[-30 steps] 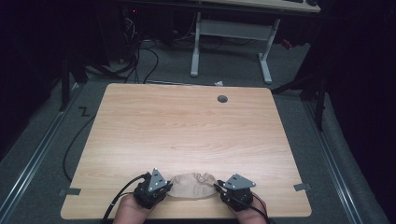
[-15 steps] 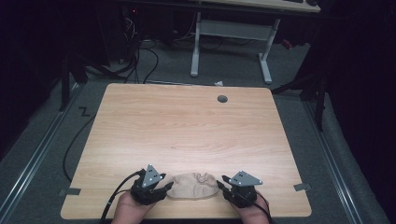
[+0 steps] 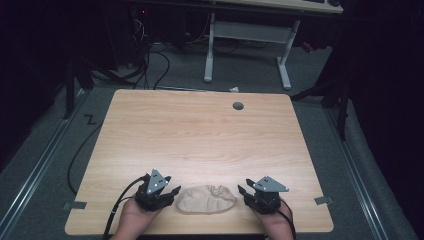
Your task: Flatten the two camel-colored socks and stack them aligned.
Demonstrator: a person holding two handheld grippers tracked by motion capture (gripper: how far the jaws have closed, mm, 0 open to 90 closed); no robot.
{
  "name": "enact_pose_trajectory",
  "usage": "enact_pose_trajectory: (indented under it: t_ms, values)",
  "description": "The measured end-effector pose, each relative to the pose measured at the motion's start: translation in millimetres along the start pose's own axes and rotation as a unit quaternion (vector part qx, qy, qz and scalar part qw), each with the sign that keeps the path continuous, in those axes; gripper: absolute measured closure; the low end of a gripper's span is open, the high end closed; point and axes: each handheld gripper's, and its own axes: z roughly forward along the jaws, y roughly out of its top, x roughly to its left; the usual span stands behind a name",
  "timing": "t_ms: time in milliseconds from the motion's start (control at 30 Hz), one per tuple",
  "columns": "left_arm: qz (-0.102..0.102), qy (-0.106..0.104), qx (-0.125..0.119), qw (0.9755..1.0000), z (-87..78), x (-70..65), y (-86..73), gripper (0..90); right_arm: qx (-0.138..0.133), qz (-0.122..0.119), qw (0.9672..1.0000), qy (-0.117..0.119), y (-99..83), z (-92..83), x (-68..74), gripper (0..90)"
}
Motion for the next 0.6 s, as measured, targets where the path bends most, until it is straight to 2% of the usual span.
enact_pose_trajectory:
  t_ms: [33,67,200,233,267,300,333,367,467,533,600]
  values:
    - [0.003,0.011,0.000,0.9999,0.7,11.2,0.1,50.2,-0.004,0.005,0.9999,-0.010,1.2,1.4,-7.3,55.5]
    - [0.003,0.011,0.000,0.9999,0.7,11.2,0.1,50.1,-0.004,0.005,0.9999,-0.010,1.2,1.4,-7.3,55.5]
    - [-0.005,0.030,0.004,0.9995,5.7,42.5,-4.6,50.8,-0.007,0.024,0.9993,-0.029,5.0,9.9,-27.7,54.2]
    - [-0.007,0.039,0.009,0.9992,8.3,51.3,-7.5,51.2,-0.007,0.022,0.9992,-0.032,6.3,12.5,-31.9,54.0]
    - [-0.011,0.061,0.033,0.9976,14.0,65.8,-13.1,51.2,-0.005,0.019,0.9989,-0.043,9.1,22.1,-44.9,54.0]
    - [-0.011,0.061,0.033,0.9976,14.0,65.8,-13.1,51.1,-0.005,0.019,0.9989,-0.043,9.1,22.1,-44.9,54.0]
    - [-0.017,0.065,0.039,0.9970,15.4,70.4,-15.7,51.1,-0.001,0.030,0.9983,-0.049,9.2,26.8,-51.3,54.1]
    - [-0.037,0.063,0.039,0.9966,14.6,73.8,-18.0,51.1,0.000,0.053,0.9972,-0.053,9.1,30.9,-61.2,54.1]
    - [-0.040,0.062,0.033,0.9968,11.9,70.5,-15.9,50.7,-0.005,0.054,0.9969,-0.057,8.5,28.4,-63.0,54.2]
    - [-0.032,0.062,0.024,0.9973,9.4,65.0,-13.1,50.5,-0.002,0.045,0.9971,-0.061,6.7,25.7,-61.8,54.1]
    - [-0.029,0.060,0.026,0.9975,8.9,62.0,-12.6,50.4,0.003,0.044,0.9971,-0.062,4.9,24.7,-61.1,54.3]
